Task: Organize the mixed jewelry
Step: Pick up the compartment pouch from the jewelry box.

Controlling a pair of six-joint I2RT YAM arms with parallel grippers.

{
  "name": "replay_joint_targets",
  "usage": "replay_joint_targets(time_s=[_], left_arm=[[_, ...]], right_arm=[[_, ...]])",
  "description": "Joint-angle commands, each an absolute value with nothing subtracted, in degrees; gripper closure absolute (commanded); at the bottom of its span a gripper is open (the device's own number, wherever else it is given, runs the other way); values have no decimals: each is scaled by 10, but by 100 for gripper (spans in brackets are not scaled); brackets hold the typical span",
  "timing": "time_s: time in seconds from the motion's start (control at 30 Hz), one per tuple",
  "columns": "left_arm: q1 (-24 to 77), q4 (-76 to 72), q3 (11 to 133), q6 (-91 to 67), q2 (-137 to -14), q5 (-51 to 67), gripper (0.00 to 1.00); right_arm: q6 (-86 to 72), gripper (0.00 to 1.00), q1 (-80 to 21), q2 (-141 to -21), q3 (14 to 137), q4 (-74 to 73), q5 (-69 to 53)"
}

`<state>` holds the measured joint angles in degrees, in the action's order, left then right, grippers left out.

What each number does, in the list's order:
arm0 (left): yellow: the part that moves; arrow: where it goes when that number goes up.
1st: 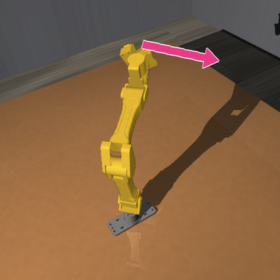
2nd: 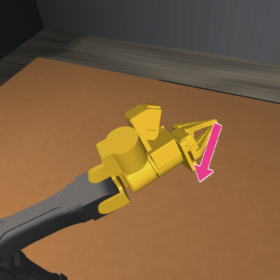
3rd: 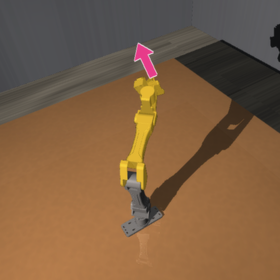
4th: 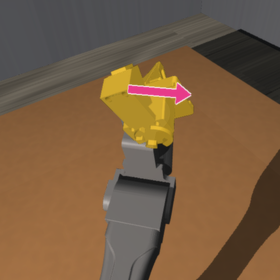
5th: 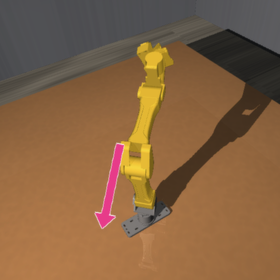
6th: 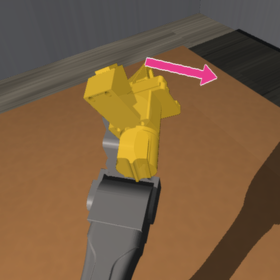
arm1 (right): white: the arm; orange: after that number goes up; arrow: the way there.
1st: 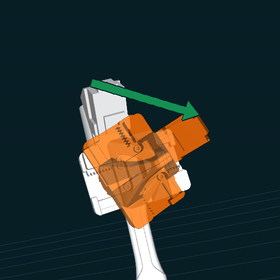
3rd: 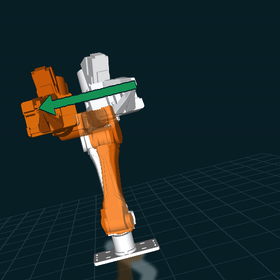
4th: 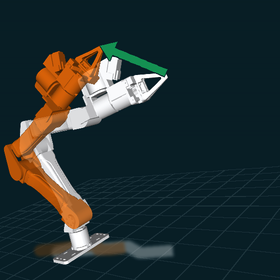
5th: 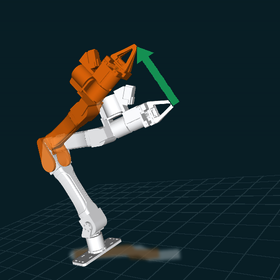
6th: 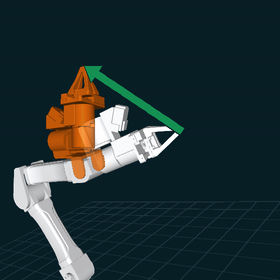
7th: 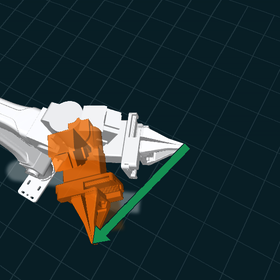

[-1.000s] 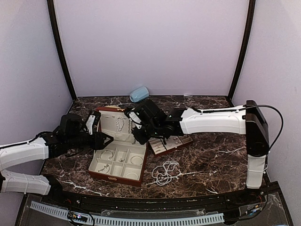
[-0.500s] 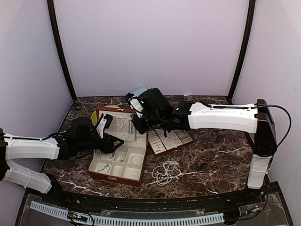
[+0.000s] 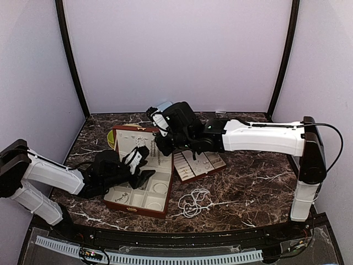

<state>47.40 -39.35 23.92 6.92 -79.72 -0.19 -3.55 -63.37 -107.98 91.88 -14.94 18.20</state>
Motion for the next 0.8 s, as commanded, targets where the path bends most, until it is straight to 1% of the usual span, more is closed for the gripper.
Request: replay_joint_targets(time_s=[0.0,0.3,0.77], left_arm=[[486,-488,226,169,-814,-79,46],[487,-536,230,207,-836,-112,40],[486,-525,257,217,-881,-119,40]], right_arm=[[-40,98,-637,-1053,911,-118,176],[-45,98,-637,-1048,895,-105,158],[-54,98,-638,-1036,873,-86,140]])
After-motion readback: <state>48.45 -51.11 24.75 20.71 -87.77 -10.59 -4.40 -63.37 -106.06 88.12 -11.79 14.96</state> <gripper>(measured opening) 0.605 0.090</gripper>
